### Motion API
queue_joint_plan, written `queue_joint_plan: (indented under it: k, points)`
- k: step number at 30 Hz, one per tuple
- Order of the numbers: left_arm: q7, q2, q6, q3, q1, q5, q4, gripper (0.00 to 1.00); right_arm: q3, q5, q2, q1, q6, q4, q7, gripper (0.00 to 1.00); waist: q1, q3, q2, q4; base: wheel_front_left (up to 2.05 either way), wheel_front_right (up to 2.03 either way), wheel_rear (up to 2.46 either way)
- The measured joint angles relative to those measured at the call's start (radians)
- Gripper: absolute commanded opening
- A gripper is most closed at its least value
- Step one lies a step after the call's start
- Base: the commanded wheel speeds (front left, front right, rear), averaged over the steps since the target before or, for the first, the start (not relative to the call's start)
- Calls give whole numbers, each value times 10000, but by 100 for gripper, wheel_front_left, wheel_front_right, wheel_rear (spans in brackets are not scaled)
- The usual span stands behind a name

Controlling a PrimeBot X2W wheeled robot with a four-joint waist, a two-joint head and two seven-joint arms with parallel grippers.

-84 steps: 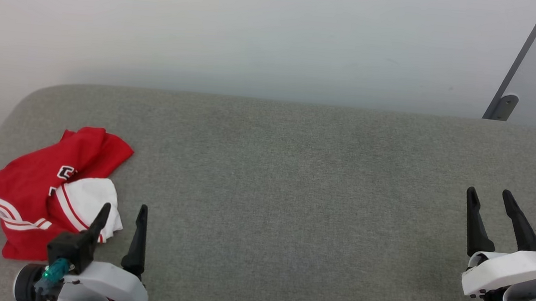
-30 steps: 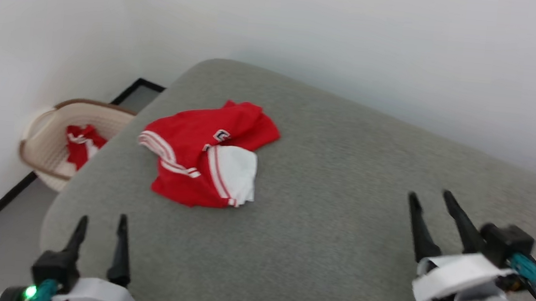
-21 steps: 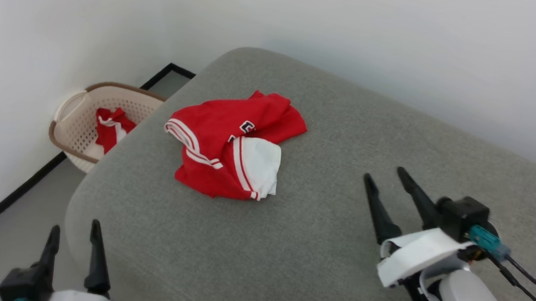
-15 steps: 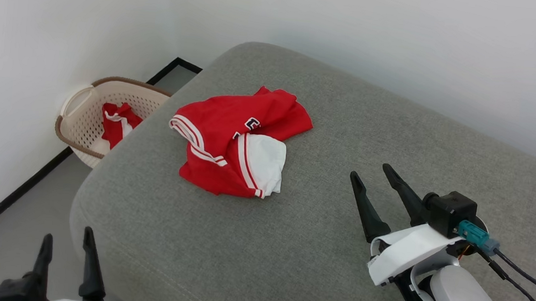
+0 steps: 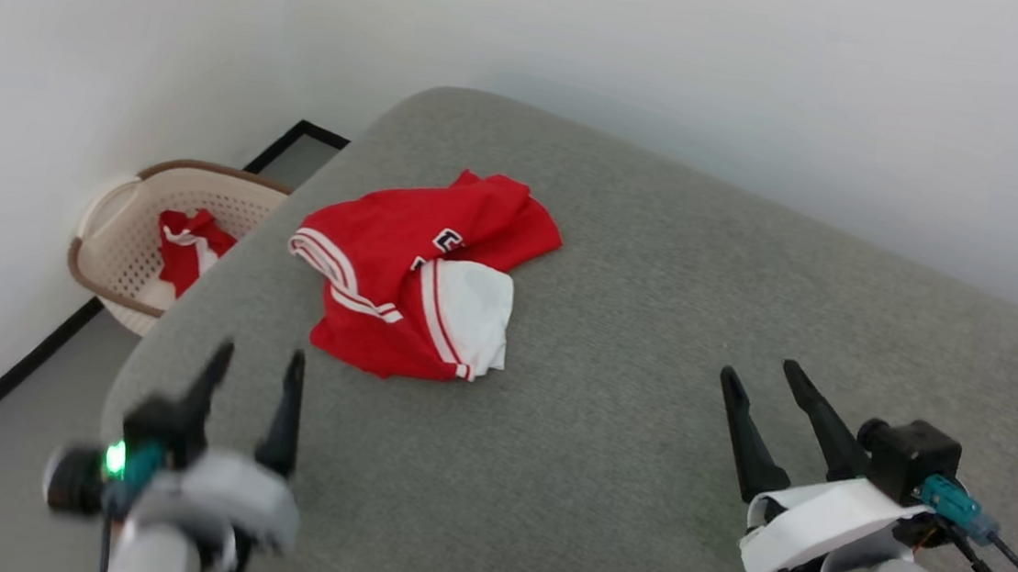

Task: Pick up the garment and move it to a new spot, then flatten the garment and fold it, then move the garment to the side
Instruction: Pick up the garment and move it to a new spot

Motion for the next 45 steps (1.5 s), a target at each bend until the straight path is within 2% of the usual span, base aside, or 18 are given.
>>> queue_joint_plan:
  k: [6,8,11,13,16,19,22,27,33,38,39,40,41,42,45]
  points:
    - [293,1151,-190,-589,-2962,-190,2318,100,-123,-309,42,-35,2,-364,-2,100,0,158,0,-604,0,0,0]
    - [556,1383,-217,-840,-3775,-773,3145,100,-171,-385,23,-130,2,-431,0,100,0,291,0,-860,0,0,0]
    - [997,2077,-230,-1620,-4820,-1181,4203,100,-280,-430,33,-383,2,-560,0,100,0,589,0,-1291,0,0,0]
    - [1639,2320,-230,-1827,-5452,-2042,4815,100,-368,-458,58,-440,2,-640,0,100,0,833,0,-1608,0,0,0]
    - [3400,2681,-230,-2573,-6006,-3097,5588,100,-422,-470,94,-565,2,-700,0,100,0,1264,0,-2141,0,0,0]
    - [5432,3093,-232,-3321,-6187,-4579,5747,100,-416,-477,167,-651,2,-754,0,100,0,1666,0,-2664,0,0,0]
    - [6520,3743,-230,-3513,-6310,-5708,5641,100,-385,-483,249,-816,2,-825,0,100,0,2052,0,-3150,0,0,0]
    - [7453,4506,-230,-3699,-6407,-6811,5737,100,-309,-560,242,-1104,2,-976,-2,100,0,2715,0,-3804,0,0,0]
    - [8312,4844,-247,-4006,-6795,-7336,6326,100,-313,-667,140,-1380,2,-1208,-2,100,0,3576,0,-4337,0,0,0]
    - [8404,4957,-255,-3960,-7148,-7695,6706,100,-144,-763,184,-1468,2,-1218,0,100,0,4117,0,-4613,0,0,0]
    - [8427,4970,-244,-3950,-7191,-7802,6736,91,-113,-775,198,-1488,2,-1223,-2,100,-1,4190,0,-4656,0,0,0]
    - [8447,5010,-244,-3965,-7213,-7873,6711,58,-88,-792,213,-1508,2,-1221,0,100,0,4242,0,-4696,0,0,0]
    - [8420,5051,-242,-3975,-7215,-7971,6665,33,-73,-803,221,-1533,2,-1216,0,100,0,4267,0,-4733,0,0,0]
    - [8293,5060,-242,-3979,-7213,-8055,6656,0,-71,-803,224,-1569,2,-1216,0,100,0,4258,0,-4750,0,0,0]
    - [7676,5058,-213,-4134,-7104,-8101,6521,0,-50,-794,247,-1577,2,-1191,0,100,0,4129,0,-4769,0,0,0]
